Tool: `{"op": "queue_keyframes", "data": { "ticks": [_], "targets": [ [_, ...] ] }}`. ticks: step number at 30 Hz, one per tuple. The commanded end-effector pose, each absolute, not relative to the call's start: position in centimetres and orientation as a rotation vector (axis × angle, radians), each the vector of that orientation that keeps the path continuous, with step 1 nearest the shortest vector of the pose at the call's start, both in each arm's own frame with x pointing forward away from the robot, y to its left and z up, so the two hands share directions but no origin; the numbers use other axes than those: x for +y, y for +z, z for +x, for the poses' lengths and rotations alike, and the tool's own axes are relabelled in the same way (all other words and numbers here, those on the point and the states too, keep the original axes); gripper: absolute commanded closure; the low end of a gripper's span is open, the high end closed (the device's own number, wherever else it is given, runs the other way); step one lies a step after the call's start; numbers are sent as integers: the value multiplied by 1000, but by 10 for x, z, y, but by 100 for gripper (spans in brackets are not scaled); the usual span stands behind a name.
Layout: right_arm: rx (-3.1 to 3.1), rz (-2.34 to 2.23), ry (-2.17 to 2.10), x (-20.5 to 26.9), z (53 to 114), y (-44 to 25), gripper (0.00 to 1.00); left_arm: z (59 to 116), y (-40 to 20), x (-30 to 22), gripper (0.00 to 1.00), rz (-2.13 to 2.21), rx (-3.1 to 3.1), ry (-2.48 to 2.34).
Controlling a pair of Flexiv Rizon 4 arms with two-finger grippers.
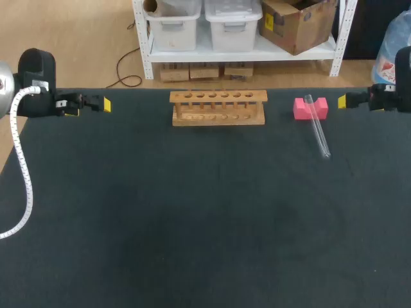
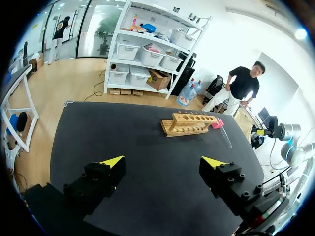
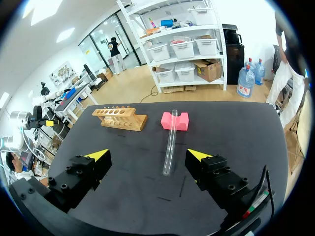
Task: Grasp the test tube, adjust it, and insert it.
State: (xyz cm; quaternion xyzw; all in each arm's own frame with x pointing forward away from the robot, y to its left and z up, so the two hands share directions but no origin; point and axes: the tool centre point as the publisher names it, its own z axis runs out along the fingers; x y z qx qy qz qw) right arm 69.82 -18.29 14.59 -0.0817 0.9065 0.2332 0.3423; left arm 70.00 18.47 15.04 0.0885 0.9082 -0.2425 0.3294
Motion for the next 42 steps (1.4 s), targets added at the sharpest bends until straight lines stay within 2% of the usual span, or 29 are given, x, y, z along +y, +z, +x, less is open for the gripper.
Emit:
{"op": "queue_keyframes", "data": {
  "ticks": [1, 14, 28, 42],
  "targets": [
    [2359, -209, 597, -182, 697, 147, 0, 700, 151, 184, 0, 230, 2381, -630],
    [2359, -209, 597, -182, 697, 147, 0, 701, 150, 184, 0, 248, 2378, -646],
    [2359, -209, 597, -182, 697, 147, 0, 729, 154, 218, 0, 769, 2002, -860],
    [2359, -209, 597, -182, 697, 147, 0, 760, 144, 214, 0, 1050, 1684, -987]
  ]
}}
